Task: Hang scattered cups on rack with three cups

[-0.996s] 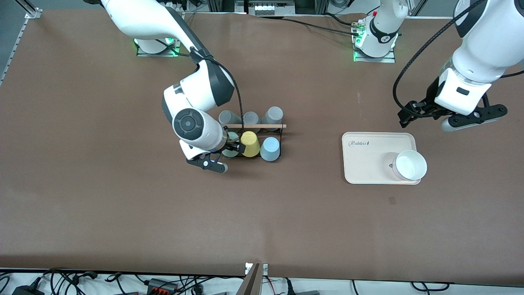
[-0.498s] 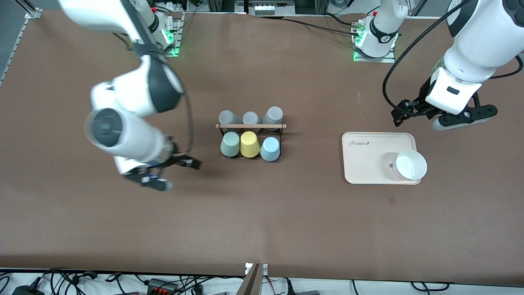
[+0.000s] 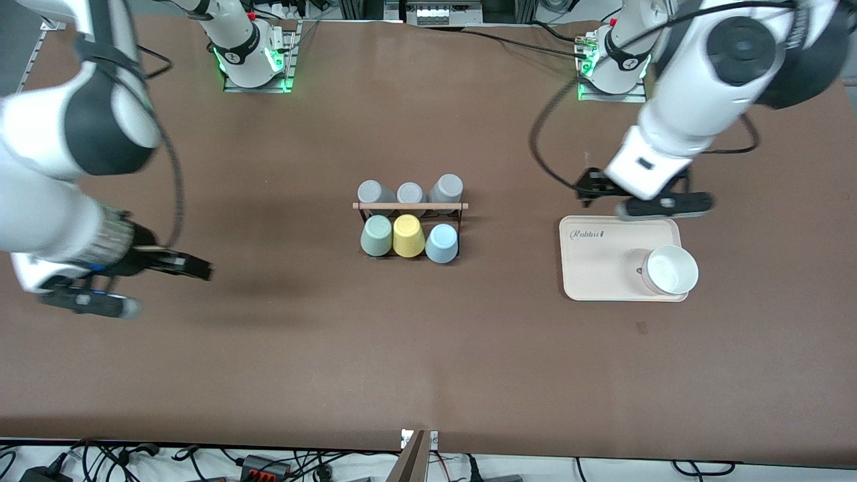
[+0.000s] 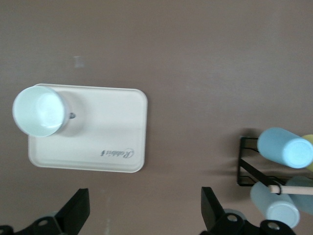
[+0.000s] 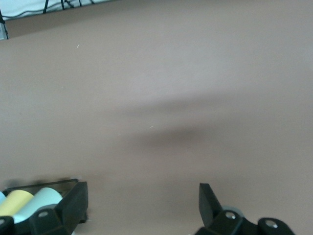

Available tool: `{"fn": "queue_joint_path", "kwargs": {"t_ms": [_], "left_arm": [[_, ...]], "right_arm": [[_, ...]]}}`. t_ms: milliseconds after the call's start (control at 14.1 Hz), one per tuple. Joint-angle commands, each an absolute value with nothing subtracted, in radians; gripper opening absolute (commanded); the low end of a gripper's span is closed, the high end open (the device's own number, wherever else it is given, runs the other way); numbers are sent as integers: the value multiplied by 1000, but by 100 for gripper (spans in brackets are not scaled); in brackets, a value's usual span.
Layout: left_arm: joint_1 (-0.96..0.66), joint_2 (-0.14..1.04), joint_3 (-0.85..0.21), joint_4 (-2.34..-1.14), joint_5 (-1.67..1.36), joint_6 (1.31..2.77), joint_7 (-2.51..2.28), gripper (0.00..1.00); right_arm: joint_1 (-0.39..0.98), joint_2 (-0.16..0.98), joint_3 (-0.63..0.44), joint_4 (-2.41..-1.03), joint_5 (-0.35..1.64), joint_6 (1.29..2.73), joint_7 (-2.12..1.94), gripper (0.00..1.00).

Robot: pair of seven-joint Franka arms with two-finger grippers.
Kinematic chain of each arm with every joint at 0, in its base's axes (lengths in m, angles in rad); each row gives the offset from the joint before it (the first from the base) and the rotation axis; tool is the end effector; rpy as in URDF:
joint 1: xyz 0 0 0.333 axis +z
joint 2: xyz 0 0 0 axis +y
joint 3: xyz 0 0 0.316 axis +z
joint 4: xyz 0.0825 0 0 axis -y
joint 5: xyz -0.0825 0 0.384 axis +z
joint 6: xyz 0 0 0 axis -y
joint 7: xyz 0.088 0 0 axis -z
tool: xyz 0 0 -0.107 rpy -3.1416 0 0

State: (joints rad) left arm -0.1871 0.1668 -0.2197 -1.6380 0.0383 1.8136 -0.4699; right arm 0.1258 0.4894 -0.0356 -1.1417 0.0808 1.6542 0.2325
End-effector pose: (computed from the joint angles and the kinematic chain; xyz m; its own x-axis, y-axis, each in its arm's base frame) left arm 0.5691 -0.2325 0.5182 0.9983 0.0573 0.0120 0.0573 -0.9983 0.0049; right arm 0.6959 0.0772 0.5277 0.9896 -0.1435 0.0079 -0.1426 -0.9875 -0.0675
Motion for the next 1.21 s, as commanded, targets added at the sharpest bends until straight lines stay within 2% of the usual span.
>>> {"fn": "queue_joint_path", "kwargs": {"t_ms": [0, 285, 569, 925, 1067, 1138], "left_arm": [[-245, 288, -221, -1516, 38, 1798, -466, 100], [-363, 447, -221, -1415, 38, 1848, -469, 100], [-408, 580, -221, -1361, 37, 2041, -471, 100], [-446, 646, -221, -1361, 38, 2135, -469, 100], [-416, 594, -207, -1367, 41, 2120, -462, 100], [-350, 539, -215, -1377, 41, 2064, -460, 100]], "right_arm": [[37, 393, -15, -1213, 71, 1637, 89, 100], [-55, 301, -15, -1290, 55, 1635, -87, 100], [-31, 244, -17, -1370, -23, 1641, -77, 100], [-2, 210, -54, -1405, -23, 1654, -75, 100], [-2, 161, -54, -1486, -23, 1681, -75, 100], [-2, 125, -54, -1547, -23, 1718, -75, 100]]}}
